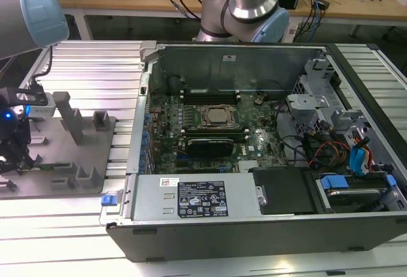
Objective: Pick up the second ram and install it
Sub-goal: 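Pick up the second ram and move it above second insertion slot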
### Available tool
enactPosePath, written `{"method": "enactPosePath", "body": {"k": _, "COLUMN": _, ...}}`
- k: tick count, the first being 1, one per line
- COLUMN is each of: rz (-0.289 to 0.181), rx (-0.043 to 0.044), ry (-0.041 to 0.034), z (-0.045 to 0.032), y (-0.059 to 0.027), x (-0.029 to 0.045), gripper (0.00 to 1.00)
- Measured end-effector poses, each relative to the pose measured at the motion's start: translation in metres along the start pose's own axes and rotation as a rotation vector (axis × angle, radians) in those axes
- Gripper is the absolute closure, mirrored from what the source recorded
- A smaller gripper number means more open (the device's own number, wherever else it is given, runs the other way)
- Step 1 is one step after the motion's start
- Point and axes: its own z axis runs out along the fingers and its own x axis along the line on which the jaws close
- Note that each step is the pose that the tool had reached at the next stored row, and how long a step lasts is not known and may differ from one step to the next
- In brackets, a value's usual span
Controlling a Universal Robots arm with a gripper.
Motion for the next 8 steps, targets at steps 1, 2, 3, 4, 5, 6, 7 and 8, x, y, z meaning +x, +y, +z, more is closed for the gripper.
{"method": "enactPosePath", "body": {"k": 1, "rz": 0.000, "rx": 0.0001, "ry": 0.0000, "z": -0.0018, "y": 0.0000, "x": -0.0001, "gripper": 0.91}}
{"method": "enactPosePath", "body": {"k": 2, "rz": 0.000, "rx": 0.0000, "ry": 0.0000, "z": -0.0032, "y": 0.0000, "x": -0.0001, "gripper": 0.91}}
{"method": "enactPosePath", "body": {"k": 3, "rz": 0.000, "rx": 0.0001, "ry": 0.0001, "z": -0.0065, "y": 0.0001, "x": -0.0002, "gripper": 0.91}}
{"method": "enactPosePath", "body": {"k": 4, "rz": -0.003, "rx": 0.0002, "ry": -0.0001, "z": -0.0078, "y": 0.0002, "x": -0.0003, "gripper": 0.91}}
{"method": "enactPosePath", "body": {"k": 5, "rz": -0.003, "rx": -0.0002, "ry": 0.0002, "z": -0.0089, "y": 0.0003, "x": -0.0003, "gripper": 0.91}}
{"method": "enactPosePath", "body": {"k": 6, "rz": -0.004, "rx": 0.0000, "ry": 0.0001, "z": -0.0120, "y": 0.0004, "x": -0.0004, "gripper": 0.91}}
{"method": "enactPosePath", "body": {"k": 7, "rz": -0.004, "rx": -0.0001, "ry": 0.0002, "z": -0.0144, "y": 0.0004, "x": -0.0004, "gripper": 0.91}}
{"method": "enactPosePath", "body": {"k": 8, "rz": -0.004, "rx": -0.0001, "ry": 0.0002, "z": -0.0162, "y": 0.0005, "x": -0.0005, "gripper": 0.91}}
